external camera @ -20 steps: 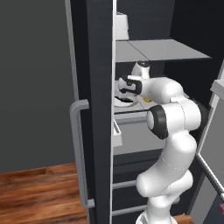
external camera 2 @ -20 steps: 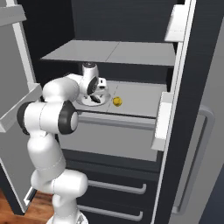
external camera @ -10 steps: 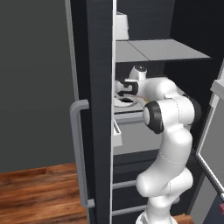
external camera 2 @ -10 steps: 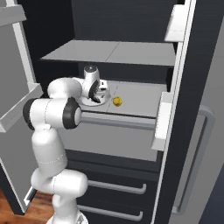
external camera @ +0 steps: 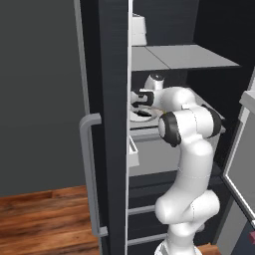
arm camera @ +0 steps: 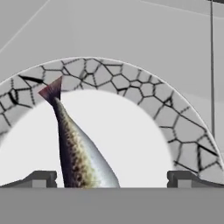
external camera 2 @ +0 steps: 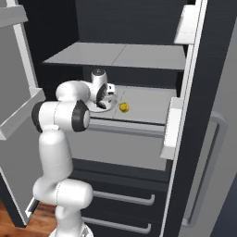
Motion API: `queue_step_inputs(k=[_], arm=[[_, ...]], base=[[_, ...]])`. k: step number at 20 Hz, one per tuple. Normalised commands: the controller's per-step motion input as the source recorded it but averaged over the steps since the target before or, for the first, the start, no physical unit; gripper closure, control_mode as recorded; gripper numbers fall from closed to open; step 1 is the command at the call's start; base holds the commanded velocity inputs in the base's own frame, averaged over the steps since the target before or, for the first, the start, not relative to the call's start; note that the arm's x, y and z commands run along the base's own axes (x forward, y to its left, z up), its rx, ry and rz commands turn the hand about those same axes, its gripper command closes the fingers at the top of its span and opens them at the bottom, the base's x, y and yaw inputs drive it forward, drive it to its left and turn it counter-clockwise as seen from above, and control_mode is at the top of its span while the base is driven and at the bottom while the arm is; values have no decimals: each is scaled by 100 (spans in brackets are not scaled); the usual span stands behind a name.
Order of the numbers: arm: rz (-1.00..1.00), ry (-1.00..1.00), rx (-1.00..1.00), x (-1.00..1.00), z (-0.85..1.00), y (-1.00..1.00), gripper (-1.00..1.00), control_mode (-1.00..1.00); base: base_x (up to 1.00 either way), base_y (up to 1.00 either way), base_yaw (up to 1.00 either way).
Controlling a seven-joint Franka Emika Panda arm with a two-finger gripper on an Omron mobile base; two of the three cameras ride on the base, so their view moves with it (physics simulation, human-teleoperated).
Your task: Retrieve the fish from the fridge and place it on the cutting board.
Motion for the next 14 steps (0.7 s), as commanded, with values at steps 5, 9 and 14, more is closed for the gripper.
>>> queue_step_inputs(k=[5,9,14], arm=[[2,9,0,16,-12,0,-100,-100],[1,11,0,4,-20,7,-100,-100],[0,10,0,0,-23,16,-100,-100]], base=[[0,0,0],[0,0,0],[0,0,0]])
